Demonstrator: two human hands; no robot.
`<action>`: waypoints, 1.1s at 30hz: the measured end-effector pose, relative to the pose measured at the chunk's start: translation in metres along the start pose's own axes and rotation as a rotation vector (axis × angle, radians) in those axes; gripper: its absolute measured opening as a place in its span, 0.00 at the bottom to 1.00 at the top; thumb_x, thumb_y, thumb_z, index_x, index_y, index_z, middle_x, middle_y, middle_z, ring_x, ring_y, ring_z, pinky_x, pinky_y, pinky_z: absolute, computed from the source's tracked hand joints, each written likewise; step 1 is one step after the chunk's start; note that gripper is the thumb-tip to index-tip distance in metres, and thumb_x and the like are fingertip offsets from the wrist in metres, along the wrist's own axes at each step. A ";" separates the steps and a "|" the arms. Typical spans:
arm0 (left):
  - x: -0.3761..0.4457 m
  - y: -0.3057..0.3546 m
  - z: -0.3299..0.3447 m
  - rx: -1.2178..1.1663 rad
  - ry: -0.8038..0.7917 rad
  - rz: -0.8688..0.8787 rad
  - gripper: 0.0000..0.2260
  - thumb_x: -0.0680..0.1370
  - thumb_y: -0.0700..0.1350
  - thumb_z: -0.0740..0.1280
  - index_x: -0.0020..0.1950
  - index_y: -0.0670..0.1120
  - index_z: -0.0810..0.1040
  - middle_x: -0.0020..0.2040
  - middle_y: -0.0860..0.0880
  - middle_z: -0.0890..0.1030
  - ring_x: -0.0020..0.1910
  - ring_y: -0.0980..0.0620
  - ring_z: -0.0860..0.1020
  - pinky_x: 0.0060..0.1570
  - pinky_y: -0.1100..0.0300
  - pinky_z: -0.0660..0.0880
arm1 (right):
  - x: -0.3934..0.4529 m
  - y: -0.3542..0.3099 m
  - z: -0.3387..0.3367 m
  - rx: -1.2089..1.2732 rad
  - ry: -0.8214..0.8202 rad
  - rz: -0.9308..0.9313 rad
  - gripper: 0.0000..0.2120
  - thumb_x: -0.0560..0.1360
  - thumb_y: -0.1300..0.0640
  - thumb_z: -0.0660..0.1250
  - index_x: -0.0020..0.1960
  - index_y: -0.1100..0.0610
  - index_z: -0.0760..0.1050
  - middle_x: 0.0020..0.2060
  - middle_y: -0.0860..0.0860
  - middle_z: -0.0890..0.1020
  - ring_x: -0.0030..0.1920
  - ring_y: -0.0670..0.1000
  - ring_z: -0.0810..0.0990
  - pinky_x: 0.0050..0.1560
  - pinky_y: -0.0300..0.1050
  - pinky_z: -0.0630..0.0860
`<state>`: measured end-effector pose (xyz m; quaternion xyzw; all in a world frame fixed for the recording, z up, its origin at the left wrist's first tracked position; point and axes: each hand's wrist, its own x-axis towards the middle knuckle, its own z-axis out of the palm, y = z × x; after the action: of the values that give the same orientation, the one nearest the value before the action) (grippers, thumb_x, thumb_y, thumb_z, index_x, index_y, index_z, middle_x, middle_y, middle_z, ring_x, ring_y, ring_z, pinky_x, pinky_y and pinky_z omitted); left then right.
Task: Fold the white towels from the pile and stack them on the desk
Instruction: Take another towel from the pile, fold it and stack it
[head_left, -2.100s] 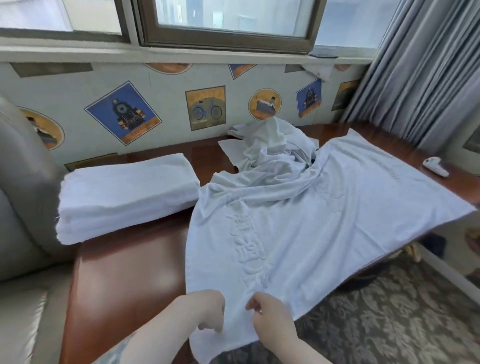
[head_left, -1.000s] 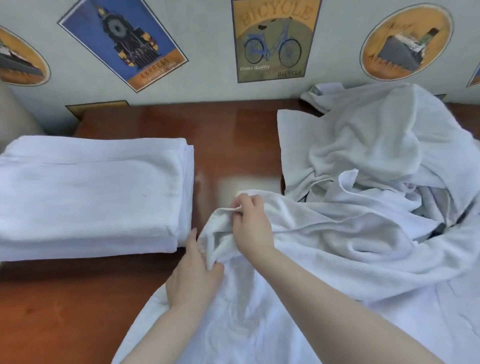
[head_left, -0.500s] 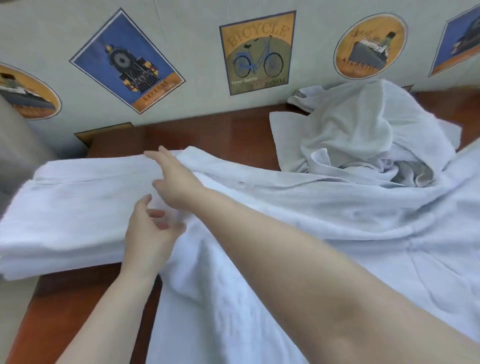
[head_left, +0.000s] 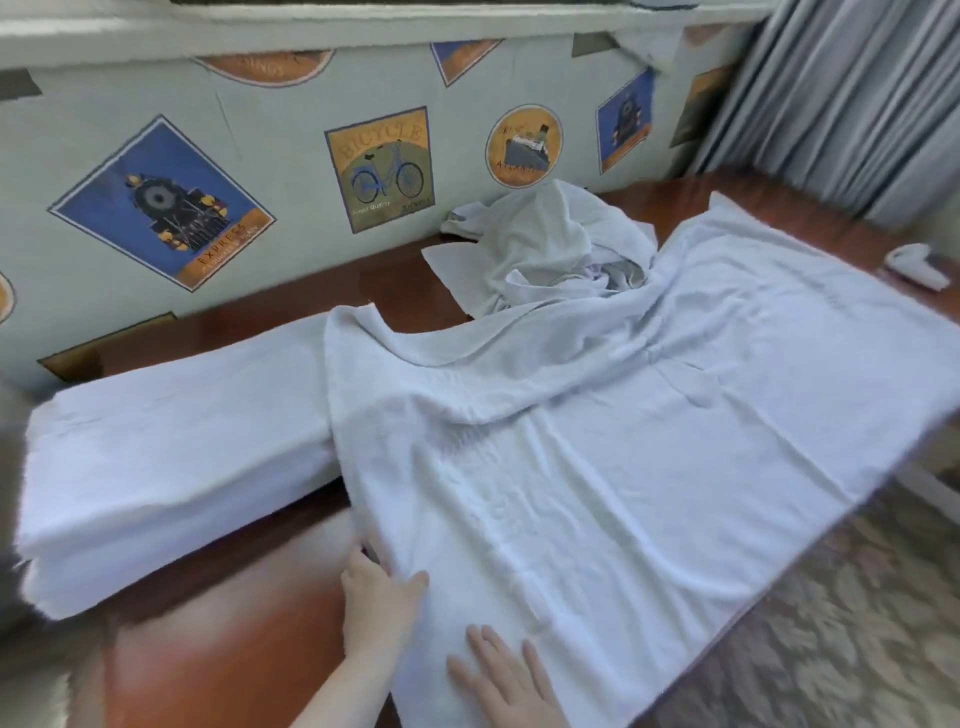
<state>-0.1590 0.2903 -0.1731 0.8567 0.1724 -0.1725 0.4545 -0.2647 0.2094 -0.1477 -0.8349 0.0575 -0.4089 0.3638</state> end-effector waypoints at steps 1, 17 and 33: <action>0.000 0.001 -0.004 -0.008 -0.047 -0.024 0.28 0.71 0.41 0.76 0.66 0.41 0.68 0.59 0.42 0.77 0.58 0.41 0.76 0.56 0.52 0.72 | -0.006 -0.002 -0.020 -0.036 -0.271 0.063 0.17 0.59 0.19 0.48 0.38 0.25 0.65 0.43 0.31 0.80 0.60 0.27 0.72 0.65 0.44 0.64; 0.004 0.088 -0.013 -1.053 -0.627 -0.292 0.19 0.79 0.47 0.63 0.68 0.41 0.74 0.61 0.40 0.80 0.59 0.40 0.80 0.55 0.43 0.77 | 0.063 0.005 -0.076 0.328 -0.455 1.022 0.06 0.81 0.58 0.60 0.48 0.52 0.63 0.37 0.46 0.70 0.34 0.42 0.71 0.38 0.38 0.70; -0.052 0.249 0.113 -1.439 -0.711 -0.278 0.20 0.59 0.37 0.72 0.49 0.42 0.75 0.34 0.48 0.81 0.33 0.52 0.81 0.31 0.56 0.79 | 0.170 0.144 -0.268 1.125 -0.431 1.263 0.16 0.76 0.56 0.70 0.61 0.62 0.80 0.61 0.61 0.80 0.62 0.59 0.80 0.59 0.51 0.79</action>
<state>-0.1077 0.0570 -0.0302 0.2195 0.1910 -0.3360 0.8958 -0.3179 -0.1127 -0.0254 -0.4027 0.2291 0.0681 0.8836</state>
